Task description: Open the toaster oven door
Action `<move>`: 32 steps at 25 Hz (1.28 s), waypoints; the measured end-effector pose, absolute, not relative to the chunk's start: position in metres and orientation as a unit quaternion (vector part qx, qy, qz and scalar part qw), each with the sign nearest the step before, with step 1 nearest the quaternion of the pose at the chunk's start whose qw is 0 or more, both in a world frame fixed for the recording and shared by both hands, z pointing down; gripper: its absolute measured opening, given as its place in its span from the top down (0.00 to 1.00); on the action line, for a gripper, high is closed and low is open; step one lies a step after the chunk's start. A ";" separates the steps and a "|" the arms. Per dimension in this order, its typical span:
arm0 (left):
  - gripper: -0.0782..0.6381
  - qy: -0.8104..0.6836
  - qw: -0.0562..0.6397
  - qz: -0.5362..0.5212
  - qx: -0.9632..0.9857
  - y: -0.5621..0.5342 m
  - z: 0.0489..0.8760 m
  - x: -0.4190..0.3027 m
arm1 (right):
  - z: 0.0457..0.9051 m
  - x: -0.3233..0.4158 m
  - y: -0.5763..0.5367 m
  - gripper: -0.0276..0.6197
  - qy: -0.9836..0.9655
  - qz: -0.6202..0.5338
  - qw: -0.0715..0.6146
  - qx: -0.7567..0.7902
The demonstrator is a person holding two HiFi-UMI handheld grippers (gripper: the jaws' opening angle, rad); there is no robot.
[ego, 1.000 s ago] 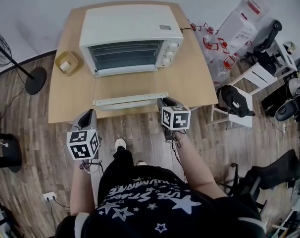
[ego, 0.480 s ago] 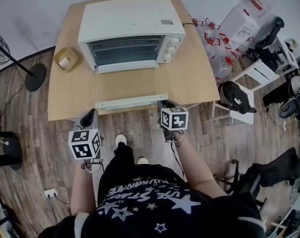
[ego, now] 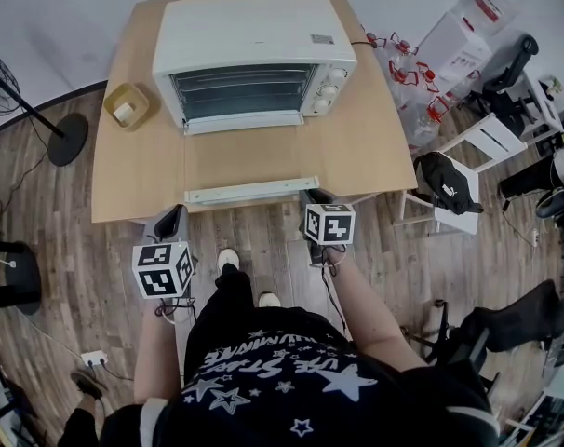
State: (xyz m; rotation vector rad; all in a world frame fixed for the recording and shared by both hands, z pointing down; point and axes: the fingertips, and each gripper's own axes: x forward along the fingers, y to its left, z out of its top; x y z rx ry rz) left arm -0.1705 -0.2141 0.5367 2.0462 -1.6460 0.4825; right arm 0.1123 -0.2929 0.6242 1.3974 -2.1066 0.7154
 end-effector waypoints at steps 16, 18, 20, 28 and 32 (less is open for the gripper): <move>0.86 -0.606 0.233 0.165 0.742 -0.192 0.534 -0.166 | 0.626 0.117 -0.288 0.84 -0.770 0.259 0.254 0.525; 0.86 -0.608 0.229 0.162 0.743 -0.187 0.530 -0.163 | 0.620 0.121 -0.284 0.84 -0.770 0.266 0.243 0.527; 0.86 -0.609 0.226 0.157 0.744 -0.181 0.526 -0.159 | 0.610 0.126 -0.278 0.83 -0.771 0.267 0.231 0.530; 0.86 -0.616 0.206 0.144 0.746 -0.141 0.507 -0.130 | 0.557 0.143 -0.252 0.84 -0.798 0.231 0.191 0.523; 0.86 -0.623 0.203 0.138 0.743 -0.111 0.501 -0.116 | 0.540 0.145 -0.229 0.86 -0.811 0.221 0.175 0.512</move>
